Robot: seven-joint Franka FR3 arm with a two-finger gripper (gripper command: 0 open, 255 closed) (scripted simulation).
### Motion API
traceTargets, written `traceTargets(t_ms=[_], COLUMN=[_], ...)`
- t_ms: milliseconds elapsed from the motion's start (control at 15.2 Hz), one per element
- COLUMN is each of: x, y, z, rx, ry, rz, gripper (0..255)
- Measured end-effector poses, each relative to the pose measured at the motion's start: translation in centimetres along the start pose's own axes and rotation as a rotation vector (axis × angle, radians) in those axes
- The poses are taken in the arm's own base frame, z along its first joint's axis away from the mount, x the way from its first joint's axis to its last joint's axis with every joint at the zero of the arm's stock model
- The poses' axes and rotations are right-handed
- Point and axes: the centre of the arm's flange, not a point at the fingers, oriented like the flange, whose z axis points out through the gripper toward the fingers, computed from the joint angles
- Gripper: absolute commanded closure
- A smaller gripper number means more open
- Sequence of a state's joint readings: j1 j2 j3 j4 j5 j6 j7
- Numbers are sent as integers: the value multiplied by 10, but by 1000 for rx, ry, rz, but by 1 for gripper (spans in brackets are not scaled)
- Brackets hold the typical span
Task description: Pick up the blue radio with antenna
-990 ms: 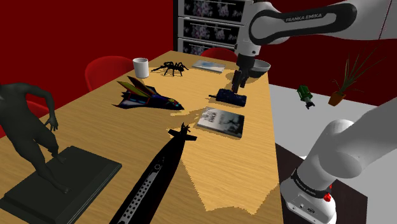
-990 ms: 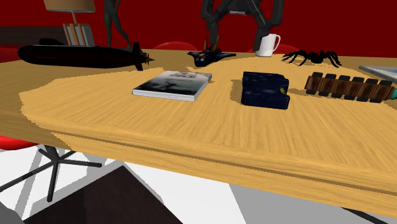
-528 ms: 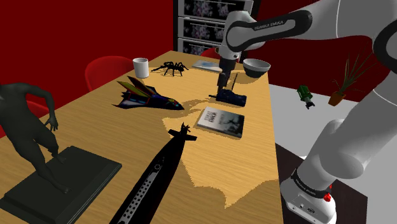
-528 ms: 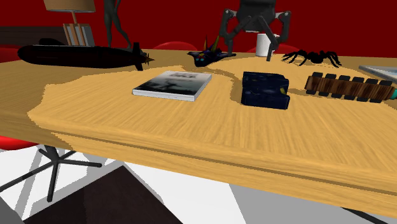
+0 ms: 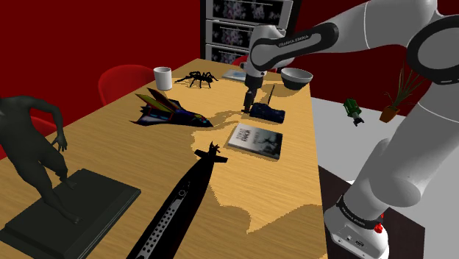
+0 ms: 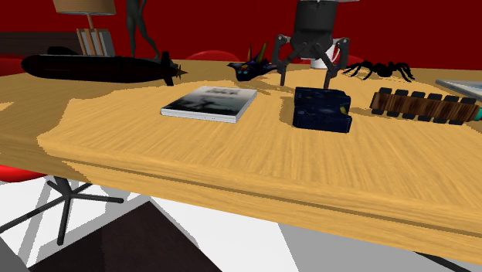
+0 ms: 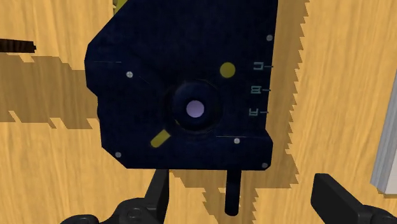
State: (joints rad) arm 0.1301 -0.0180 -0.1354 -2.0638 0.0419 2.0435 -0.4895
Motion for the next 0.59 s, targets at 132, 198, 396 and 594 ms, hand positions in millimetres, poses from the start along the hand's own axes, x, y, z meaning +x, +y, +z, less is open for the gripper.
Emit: traceTargets(t_ms=[132, 198, 396, 594], x=[0, 0, 0, 0], y=[1, 1, 0, 0], z=[9, 11, 12, 12], rx=[0, 0, 0, 0], ry=[0, 1, 0, 1], rz=[0, -1, -1, -1], gripper=[0, 255, 255, 255])
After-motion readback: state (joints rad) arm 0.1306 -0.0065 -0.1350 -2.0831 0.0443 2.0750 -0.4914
